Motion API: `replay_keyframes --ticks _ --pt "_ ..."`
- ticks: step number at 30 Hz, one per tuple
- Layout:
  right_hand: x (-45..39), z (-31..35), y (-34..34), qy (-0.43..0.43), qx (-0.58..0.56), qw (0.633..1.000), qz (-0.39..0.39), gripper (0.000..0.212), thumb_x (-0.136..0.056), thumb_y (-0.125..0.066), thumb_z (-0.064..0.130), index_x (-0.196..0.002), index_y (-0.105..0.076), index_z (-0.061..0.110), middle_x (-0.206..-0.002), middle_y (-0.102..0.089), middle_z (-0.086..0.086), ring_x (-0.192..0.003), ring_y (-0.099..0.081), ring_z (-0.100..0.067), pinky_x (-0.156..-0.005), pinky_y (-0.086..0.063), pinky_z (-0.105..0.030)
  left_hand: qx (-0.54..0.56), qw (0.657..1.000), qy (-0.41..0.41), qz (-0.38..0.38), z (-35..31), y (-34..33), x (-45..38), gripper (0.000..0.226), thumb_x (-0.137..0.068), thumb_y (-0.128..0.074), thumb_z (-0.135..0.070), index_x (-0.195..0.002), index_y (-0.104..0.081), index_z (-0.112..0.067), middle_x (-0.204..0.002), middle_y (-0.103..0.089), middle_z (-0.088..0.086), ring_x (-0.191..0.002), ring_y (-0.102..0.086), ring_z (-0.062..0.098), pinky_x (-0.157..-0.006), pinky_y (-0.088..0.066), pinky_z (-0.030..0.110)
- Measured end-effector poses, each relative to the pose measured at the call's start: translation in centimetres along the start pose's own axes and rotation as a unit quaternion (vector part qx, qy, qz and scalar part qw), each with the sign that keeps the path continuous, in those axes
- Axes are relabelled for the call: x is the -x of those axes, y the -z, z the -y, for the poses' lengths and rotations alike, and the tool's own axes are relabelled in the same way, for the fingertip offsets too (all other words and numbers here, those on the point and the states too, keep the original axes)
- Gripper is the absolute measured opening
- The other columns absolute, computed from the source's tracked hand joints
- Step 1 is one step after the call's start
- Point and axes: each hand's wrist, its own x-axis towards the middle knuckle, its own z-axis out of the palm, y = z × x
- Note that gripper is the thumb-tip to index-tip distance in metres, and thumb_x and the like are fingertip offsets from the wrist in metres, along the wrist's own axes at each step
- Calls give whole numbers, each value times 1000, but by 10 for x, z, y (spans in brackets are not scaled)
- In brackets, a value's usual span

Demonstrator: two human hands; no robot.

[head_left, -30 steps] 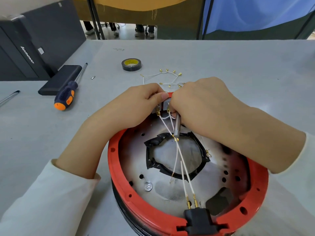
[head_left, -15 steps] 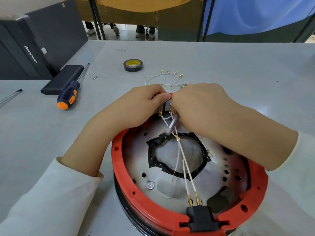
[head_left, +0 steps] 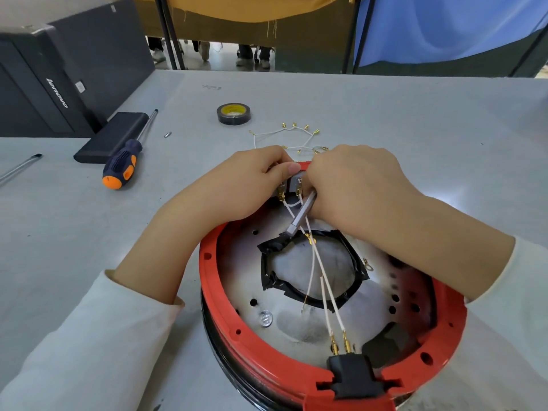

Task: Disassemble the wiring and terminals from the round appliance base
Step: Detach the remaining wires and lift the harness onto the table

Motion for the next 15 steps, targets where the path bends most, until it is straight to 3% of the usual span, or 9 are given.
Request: replay_keyframes --ticks 3,5,7,10,13,15 --pt "5 -4 -3 -13 -39 999 3 17 -80 -63 41 -91 -64 28 -65 -39 4 -58 -38 -20 -47 -17 -24 7 1000 0 -2 0 0 0 24 -96 -43 -42 -100 -62 -27 -91 -65 -3 -89 -57 12 -82 -44 23" --pt "8 -8 -4 -16 -92 995 -29 18 -76 -66 45 -84 -65 29 -71 -53 5 -69 -49 -22 -49 -26 -24 7 1000 -2 -3 -1 -1 0 24 -96 -43 -41 -101 -62 -28 -90 -65 -4 -90 -58 13 -82 -44 27" --pt "9 -15 -1 -34 -220 973 -55 14 -71 -66 44 -72 -63 31 -65 -60 5 -66 -56 -17 -54 -37 -27 14 1000 -8 -14 -2 -1 1 23 -96 -46 -39 -111 -60 -29 -101 -66 -8 -97 -59 11 -86 -45 28" --pt "5 -25 5 -38 -456 887 -61 9 -72 -67 39 -71 -65 30 -46 -59 10 -43 -54 -4 -49 -39 -15 86 993 -57 -59 -7 4 4 30 -94 -53 -31 -124 -57 -27 -118 -63 -13 -110 -57 3 -100 -42 27" --pt "5 -30 7 -68 -587 805 -52 8 -86 -68 21 -78 -69 22 -42 -54 5 -40 -48 -4 -46 -40 -15 185 975 -108 -52 -17 9 10 15 -92 -59 -21 -102 -68 -26 -95 -71 -18 -94 -64 -4 -86 -46 14" --pt "6 -29 6 -87 -640 763 -32 9 -88 -67 19 -79 -69 19 -44 -52 3 -39 -44 -7 -40 -36 -15 215 968 -116 -51 -21 9 13 10 -88 -64 -19 -94 -71 -24 -86 -73 -15 -87 -67 -1 -82 -49 15"
